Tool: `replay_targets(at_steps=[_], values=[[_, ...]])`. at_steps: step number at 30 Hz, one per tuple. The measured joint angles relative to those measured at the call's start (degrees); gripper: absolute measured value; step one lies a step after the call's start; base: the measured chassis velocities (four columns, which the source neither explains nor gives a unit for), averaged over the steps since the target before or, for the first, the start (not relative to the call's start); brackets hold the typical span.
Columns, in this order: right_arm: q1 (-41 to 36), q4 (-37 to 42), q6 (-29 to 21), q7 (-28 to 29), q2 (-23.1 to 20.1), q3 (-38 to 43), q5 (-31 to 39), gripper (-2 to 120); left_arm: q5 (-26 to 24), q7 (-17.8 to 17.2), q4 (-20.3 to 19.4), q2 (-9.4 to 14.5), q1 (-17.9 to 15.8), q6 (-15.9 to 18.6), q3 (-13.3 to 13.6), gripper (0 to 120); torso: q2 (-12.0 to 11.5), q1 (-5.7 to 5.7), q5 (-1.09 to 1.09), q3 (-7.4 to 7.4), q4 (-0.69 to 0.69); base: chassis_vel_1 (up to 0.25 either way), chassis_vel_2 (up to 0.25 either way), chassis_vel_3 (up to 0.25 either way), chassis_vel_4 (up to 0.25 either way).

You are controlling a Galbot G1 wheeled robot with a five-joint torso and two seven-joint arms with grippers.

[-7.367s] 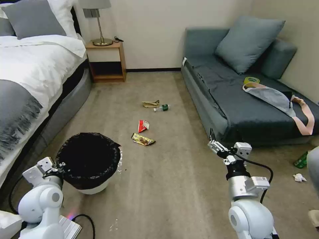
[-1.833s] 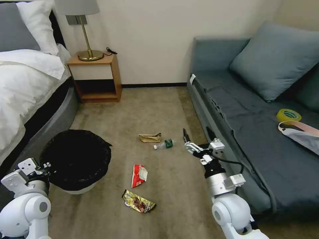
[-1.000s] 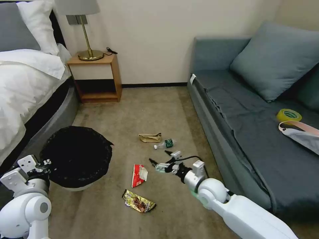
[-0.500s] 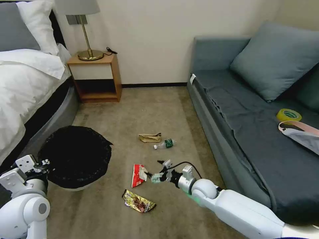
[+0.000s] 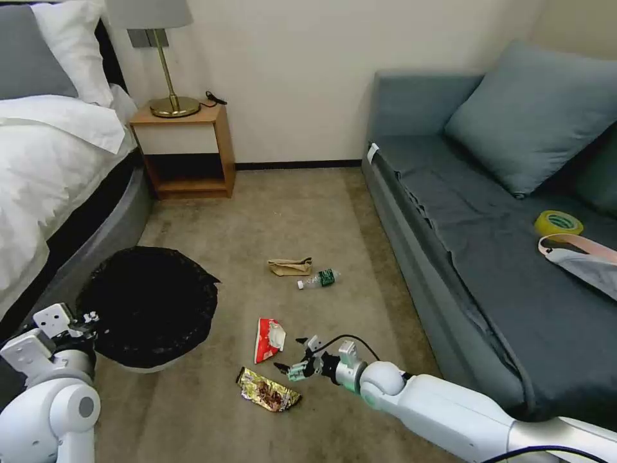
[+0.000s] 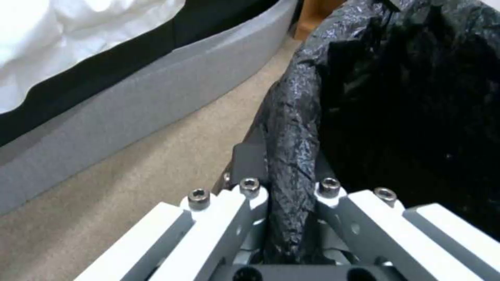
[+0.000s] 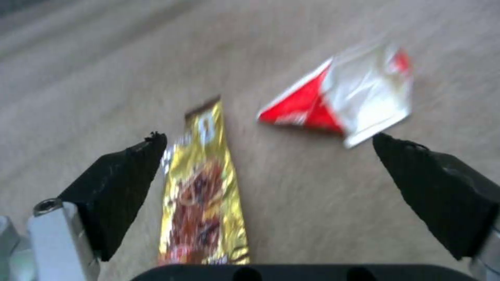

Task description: Pick up the trash bin, then pick up the garbage on the floor and place it into the trash bin.

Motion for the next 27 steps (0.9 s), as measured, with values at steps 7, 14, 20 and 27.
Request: replay_targets(at_steps=[7,14,20,27], values=[[0.5,-6.8,1.2,-1.5,4.4,-3.4,-0.7,100,0.2,0.1,-0.2,-0.3,0.2,-0.3,0.0,4,0.0,0.0,0.0,0.0,0.01,0.0,0.0,0.0,0.0],[0.4,-9.4,1.6,-1.9,6.6,-4.2,-1.5,100,0.2,0.2,-0.7,-0.4,0.5,-0.3,-0.4,4,0.0,0.0,0.0,0.0,0.01,0.0,0.0,0.0,0.0],[0.4,-9.6,1.6,-1.9,6.9,-5.1,-1.6,100,0.2,0.2,-0.9,-0.6,0.7,-0.5,-0.6,4,0.0,0.0,0.0,0.0,0.01,0.0,0.0,0.0,0.0],[-0.4,-10.3,1.9,-1.9,7.2,-4.5,-2.0,100,0.2,0.3,-1.3,-0.8,1.0,-0.5,-0.6,4,0.0,0.0,0.0,0.0,0.0,0.0,0.0,0.0,0.0]])
